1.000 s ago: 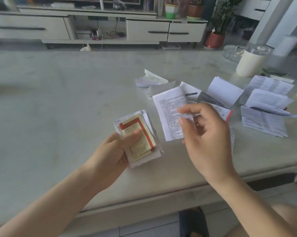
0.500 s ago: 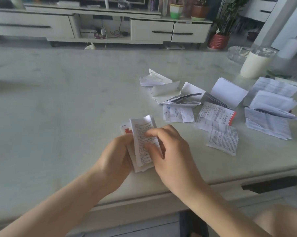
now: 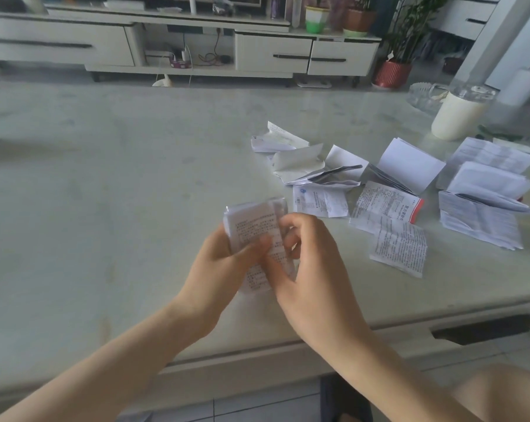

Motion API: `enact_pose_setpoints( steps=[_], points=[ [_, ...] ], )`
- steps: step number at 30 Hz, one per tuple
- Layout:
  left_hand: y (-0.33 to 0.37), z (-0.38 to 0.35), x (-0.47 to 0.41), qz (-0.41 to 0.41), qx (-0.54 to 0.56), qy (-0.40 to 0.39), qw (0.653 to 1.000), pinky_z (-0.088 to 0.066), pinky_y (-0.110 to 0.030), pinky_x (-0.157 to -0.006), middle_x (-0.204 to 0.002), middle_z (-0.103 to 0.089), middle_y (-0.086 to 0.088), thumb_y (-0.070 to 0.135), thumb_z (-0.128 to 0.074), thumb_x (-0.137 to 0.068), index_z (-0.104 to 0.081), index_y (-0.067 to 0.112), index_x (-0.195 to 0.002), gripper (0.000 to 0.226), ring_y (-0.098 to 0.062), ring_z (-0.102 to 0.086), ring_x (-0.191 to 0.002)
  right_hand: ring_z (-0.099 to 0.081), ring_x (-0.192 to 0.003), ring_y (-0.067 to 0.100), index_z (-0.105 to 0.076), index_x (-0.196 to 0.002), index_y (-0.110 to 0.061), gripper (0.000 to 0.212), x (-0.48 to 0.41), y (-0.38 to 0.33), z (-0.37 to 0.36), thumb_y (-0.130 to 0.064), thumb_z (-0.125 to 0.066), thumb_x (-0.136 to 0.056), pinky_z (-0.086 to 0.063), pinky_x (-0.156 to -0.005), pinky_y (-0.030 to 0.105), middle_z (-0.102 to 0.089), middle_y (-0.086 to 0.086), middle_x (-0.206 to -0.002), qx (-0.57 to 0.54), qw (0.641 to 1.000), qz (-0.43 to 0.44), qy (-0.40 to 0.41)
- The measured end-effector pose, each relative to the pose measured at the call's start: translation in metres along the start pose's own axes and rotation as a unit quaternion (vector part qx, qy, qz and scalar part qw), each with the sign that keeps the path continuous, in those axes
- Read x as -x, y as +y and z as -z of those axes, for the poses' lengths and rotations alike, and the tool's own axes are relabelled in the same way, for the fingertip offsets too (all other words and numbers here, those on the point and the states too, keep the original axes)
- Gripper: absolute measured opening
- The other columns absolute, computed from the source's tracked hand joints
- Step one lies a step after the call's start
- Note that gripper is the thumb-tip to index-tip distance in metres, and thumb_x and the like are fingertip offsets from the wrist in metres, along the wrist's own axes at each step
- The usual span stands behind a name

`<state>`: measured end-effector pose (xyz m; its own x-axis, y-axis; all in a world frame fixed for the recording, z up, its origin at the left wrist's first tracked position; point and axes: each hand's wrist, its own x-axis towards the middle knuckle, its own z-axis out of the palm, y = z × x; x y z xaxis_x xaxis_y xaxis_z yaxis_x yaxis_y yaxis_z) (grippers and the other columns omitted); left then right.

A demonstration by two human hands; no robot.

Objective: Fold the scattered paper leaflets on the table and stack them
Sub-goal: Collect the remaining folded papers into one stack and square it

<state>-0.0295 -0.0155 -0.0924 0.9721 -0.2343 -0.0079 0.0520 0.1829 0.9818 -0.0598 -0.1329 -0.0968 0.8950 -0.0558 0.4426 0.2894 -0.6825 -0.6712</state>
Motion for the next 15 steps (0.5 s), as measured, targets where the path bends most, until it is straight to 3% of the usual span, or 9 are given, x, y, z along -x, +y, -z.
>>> enact_pose_setpoints(
  steps=[3, 6, 8, 10, 12, 15],
  points=[
    [0.003, 0.001, -0.001, -0.119, -0.059, -0.025, 0.991, -0.052, -0.016, -0.072, -0.086, -0.072, 0.011, 0.015, -0.062, -0.084, -0.062, 0.021, -0.099, 0.016, -0.003, -0.067, -0.081, -0.049, -0.078, 0.008, -0.054, -0.093, -0.02, 0.013, -0.003, 0.002, 0.007, -0.017, -0.065, -0.085, -0.039, -0.071, 0.016, -0.055, -0.007, -0.085, -0.039, 0.999, -0.008, 0.029],
    [-0.005, 0.002, -0.001, -0.155, -0.109, -0.039, 0.981, -0.049, -0.013, -0.076, -0.093, -0.071, 0.017, 0.013, -0.056, -0.082, -0.062, 0.021, -0.103, 0.023, 0.0, -0.066, -0.089, -0.049, -0.08, 0.005, -0.055, -0.087, -0.022, 0.019, -0.004, 0.011, 0.006, -0.016, -0.071, -0.08, -0.038, -0.073, 0.011, -0.054, -0.008, -0.087, -0.024, 0.997, -0.011, 0.069],
    [-0.012, 0.002, -0.002, -0.153, -0.129, -0.038, 0.979, -0.047, -0.011, -0.076, -0.094, -0.071, 0.018, 0.014, -0.056, -0.082, -0.063, 0.022, -0.102, 0.023, 0.002, -0.065, -0.09, -0.05, -0.099, 0.002, -0.049, -0.103, -0.021, 0.03, -0.002, 0.016, 0.002, -0.011, -0.069, -0.083, -0.038, -0.087, 0.009, -0.053, -0.007, -0.105, -0.069, 0.995, -0.046, 0.049],
    [-0.015, 0.002, -0.003, -0.15, -0.14, -0.046, 0.978, -0.047, -0.012, -0.079, -0.098, -0.071, 0.016, 0.016, -0.056, -0.083, -0.064, 0.021, -0.104, 0.024, 0.0, -0.066, -0.093, -0.047, -0.12, -0.001, -0.036, -0.129, -0.016, 0.043, -0.001, 0.015, -0.001, -0.006, -0.055, -0.091, -0.036, -0.1, 0.012, -0.05, -0.004, -0.13, -0.173, 0.98, -0.087, -0.045],
    [-0.014, 0.001, -0.004, -0.143, -0.131, -0.06, 0.979, -0.047, -0.013, -0.082, -0.103, -0.071, 0.011, 0.014, -0.055, -0.083, -0.064, 0.017, -0.108, 0.026, -0.003, -0.065, -0.098, -0.047, -0.122, 0.0, -0.027, -0.141, -0.016, 0.047, 0.002, 0.014, -0.006, -0.007, -0.041, -0.097, -0.038, -0.101, 0.016, -0.049, -0.004, -0.134, -0.206, 0.968, -0.085, -0.117],
    [-0.015, -0.001, -0.003, -0.155, -0.139, -0.066, 0.976, -0.045, -0.012, -0.085, -0.106, -0.07, 0.011, 0.01, -0.052, -0.086, -0.061, 0.018, -0.111, 0.028, -0.003, -0.063, -0.103, -0.049, -0.12, 0.008, -0.022, -0.143, -0.017, 0.048, 0.008, 0.014, -0.012, -0.02, -0.037, -0.097, -0.043, -0.1, 0.029, -0.049, 0.0, -0.133, -0.144, 0.98, -0.069, -0.121]
  ],
)
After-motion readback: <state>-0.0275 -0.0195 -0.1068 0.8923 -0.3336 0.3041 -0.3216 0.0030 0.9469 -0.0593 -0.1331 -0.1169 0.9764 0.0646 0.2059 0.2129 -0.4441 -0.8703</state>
